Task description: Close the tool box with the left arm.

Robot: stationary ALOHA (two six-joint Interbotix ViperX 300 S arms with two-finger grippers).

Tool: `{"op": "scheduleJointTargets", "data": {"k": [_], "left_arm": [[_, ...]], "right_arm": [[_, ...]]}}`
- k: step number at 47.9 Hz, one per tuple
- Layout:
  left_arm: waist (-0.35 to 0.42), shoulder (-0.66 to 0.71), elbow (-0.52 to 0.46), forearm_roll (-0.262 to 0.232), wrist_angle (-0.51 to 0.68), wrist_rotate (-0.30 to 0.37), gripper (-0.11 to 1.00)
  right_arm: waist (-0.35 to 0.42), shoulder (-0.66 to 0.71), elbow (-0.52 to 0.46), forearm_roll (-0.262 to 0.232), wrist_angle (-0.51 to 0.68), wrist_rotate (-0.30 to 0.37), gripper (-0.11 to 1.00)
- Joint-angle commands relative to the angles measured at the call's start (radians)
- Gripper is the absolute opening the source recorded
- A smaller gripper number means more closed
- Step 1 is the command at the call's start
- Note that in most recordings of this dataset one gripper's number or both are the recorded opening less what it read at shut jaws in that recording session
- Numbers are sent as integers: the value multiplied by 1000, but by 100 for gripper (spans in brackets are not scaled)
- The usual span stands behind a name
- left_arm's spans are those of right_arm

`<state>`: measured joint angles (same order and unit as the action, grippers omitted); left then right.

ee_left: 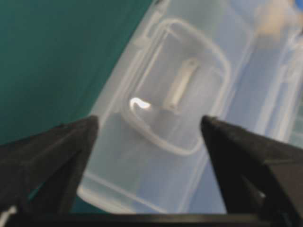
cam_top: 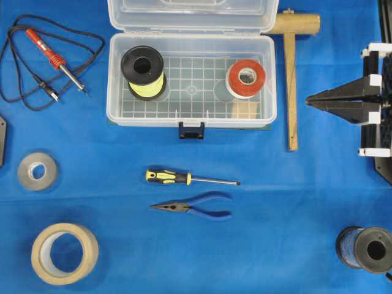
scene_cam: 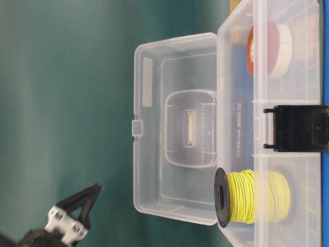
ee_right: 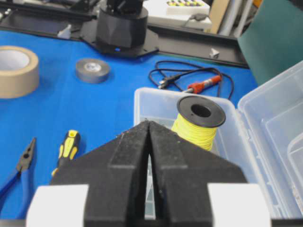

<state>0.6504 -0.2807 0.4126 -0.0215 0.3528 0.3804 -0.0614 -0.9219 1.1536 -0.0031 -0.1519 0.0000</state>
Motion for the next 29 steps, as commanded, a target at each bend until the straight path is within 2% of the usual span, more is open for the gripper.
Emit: {"op": "scheduleJointTargets", "data": {"k": [1,12,21,29], "left_arm": [[18,54,-89,-3,32,28,91],[64,212,-207,-5,127,52,92],[86,288,-222,-5,143,52,92],[80,301,-212,-5,160,52,92]], "right_arm": [[-2,11,-18,0,-3,2,0],[-2,20,-17,0,-3,2,0],[-3,26,-15,0,-3,2,0],[-8,32,-14,0,2,2,0]]}}
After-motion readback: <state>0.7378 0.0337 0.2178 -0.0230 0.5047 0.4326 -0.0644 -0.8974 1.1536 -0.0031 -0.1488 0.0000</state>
